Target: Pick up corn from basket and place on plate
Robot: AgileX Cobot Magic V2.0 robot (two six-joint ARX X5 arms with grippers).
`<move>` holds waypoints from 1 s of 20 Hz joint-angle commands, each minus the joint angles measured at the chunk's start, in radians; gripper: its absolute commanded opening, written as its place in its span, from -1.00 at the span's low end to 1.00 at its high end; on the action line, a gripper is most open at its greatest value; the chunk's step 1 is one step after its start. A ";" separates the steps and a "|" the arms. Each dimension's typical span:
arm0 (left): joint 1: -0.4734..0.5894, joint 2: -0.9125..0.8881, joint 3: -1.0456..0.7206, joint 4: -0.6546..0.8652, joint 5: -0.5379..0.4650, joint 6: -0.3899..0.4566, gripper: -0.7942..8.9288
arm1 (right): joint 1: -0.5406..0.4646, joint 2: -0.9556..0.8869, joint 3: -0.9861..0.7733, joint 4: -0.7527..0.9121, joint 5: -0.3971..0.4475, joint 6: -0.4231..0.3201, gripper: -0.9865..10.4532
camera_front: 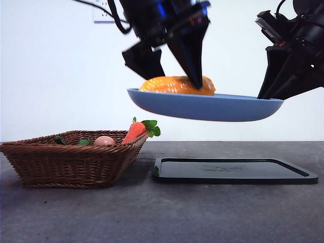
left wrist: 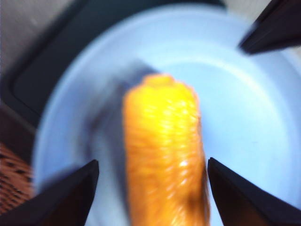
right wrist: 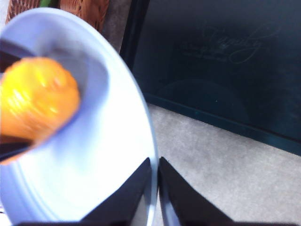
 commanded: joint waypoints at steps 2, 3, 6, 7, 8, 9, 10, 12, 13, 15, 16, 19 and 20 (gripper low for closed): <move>-0.011 -0.031 0.029 -0.003 -0.004 -0.002 -0.05 | 0.004 0.012 0.021 0.008 -0.011 0.007 -0.82; -0.011 -0.046 0.029 -0.004 -0.005 -0.002 -0.05 | 0.004 0.012 0.021 0.007 -0.011 0.007 -0.82; -0.011 -0.093 0.048 -0.031 -0.006 -0.002 -0.05 | 0.003 0.013 0.021 0.007 -0.005 0.012 -0.82; -0.010 -0.113 0.056 -0.040 -0.013 -0.001 -0.05 | 0.002 0.013 0.021 0.009 0.004 0.015 -0.82; -0.006 -0.137 0.060 -0.046 -0.025 0.000 -0.05 | -0.002 0.013 0.021 0.012 0.024 0.017 -0.82; -0.002 -0.166 0.061 -0.048 -0.036 0.002 -0.05 | -0.009 0.014 0.021 0.019 0.045 0.027 -0.82; 0.003 -0.193 0.061 -0.048 -0.044 0.002 -0.05 | -0.018 0.018 0.021 0.031 0.050 0.034 -0.82; 0.010 -0.252 0.061 -0.049 -0.061 0.002 -0.05 | -0.042 0.034 0.023 0.053 0.050 0.041 -0.82; 0.018 -0.284 0.061 -0.048 -0.062 0.000 -0.05 | -0.057 0.050 0.024 0.067 0.051 0.048 -0.82; 0.023 -0.341 0.061 -0.050 -0.063 -0.002 -0.05 | -0.085 0.092 0.032 0.097 0.054 0.056 -0.82; 0.023 -0.365 0.061 -0.050 -0.063 -0.002 -0.06 | -0.097 0.117 0.042 0.106 0.061 0.057 -0.82; 0.023 -0.436 0.061 -0.052 -0.066 -0.003 -0.06 | -0.127 0.218 0.108 0.118 0.069 0.056 -0.82; 0.023 -0.451 0.061 -0.054 -0.066 -0.003 -0.06 | -0.132 0.247 0.132 0.120 0.069 0.056 -0.82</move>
